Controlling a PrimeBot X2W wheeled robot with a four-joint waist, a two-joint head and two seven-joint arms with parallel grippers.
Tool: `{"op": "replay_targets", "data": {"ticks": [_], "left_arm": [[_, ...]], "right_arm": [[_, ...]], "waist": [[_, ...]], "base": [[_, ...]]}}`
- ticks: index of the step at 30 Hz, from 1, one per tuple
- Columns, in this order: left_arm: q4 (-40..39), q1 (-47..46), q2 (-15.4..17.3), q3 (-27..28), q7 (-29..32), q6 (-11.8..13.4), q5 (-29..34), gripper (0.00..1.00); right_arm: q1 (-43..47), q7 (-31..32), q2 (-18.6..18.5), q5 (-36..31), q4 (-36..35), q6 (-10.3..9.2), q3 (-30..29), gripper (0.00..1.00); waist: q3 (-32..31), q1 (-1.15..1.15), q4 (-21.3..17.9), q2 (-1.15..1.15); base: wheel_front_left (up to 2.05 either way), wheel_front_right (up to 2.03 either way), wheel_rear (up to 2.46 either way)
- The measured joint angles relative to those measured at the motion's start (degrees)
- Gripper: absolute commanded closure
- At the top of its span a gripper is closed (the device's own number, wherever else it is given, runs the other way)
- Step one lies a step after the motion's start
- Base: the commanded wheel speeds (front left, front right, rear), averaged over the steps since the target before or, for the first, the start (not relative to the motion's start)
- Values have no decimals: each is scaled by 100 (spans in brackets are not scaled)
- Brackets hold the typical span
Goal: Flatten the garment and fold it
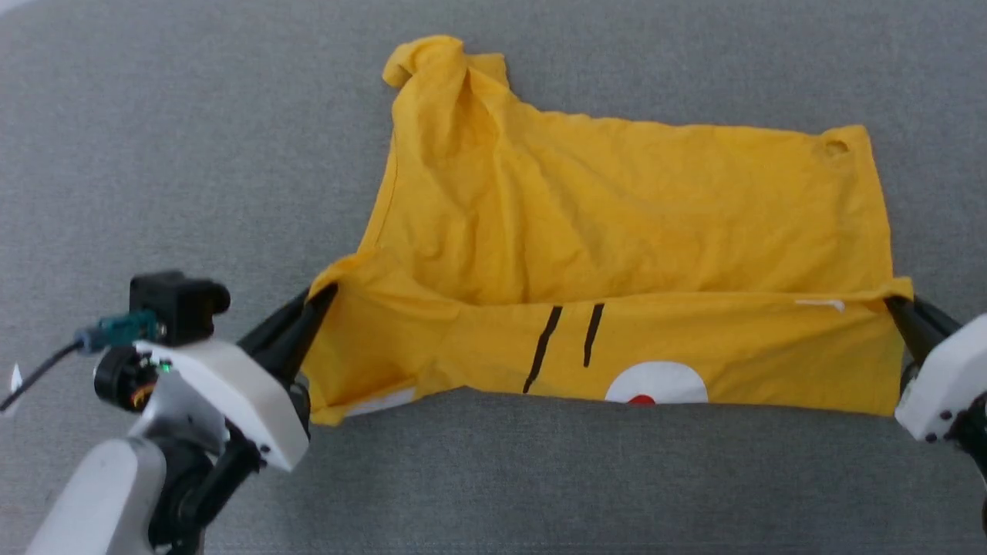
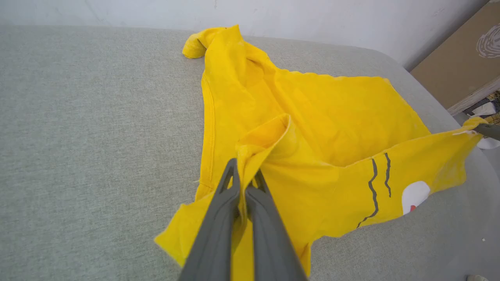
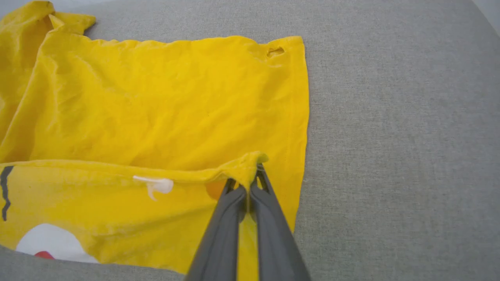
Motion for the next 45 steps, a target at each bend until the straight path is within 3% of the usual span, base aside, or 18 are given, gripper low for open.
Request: {"op": "replay_targets", "data": {"ticks": [13,24,26,27,28,33,38,45], "left_arm": [[1349,-1235,-160,-480,-9,-331,96,100],[2208,-1781,-270,-649,-54,-449,-180,100],[2299,-1820,-297,-652,32,-449,-285,39],[2342,-1839,-316,-647,58,-449,-312,22],[2385,-1842,-343,-637,67,-447,-338,0],[2402,-1772,-509,-653,23,-442,-420,0],[2206,-1401,-469,-491,-238,-321,-475,0],[1475,-709,-389,24,-1407,190,-197,0]], "right_arm": [[-1090,-315,-199,-113,1201,0,579,100],[-1643,-528,-300,-125,1873,4,791,100],[-1672,-460,-308,-86,1947,3,812,57],[-1689,-404,-310,-59,1975,3,814,0],[-1692,-365,-312,-45,1990,2,820,0],[-1580,-275,-290,65,1956,2,761,0],[-1182,-187,-283,236,1573,0,577,0],[-636,-615,-88,99,527,0,2,0]], "waist": [[738,-1,-151,0],[1052,-4,-170,0],[1007,-3,-167,0],[978,-3,-166,0],[946,-3,-165,0],[750,-2,-159,0],[527,-1,-148,0],[184,-1,-133,0]], "base": [[0,0,0],[0,0,0],[0,0,0],[0,0,0],[0,0,0],[0,0,0],[0,0,0],[0,0,0]]}}
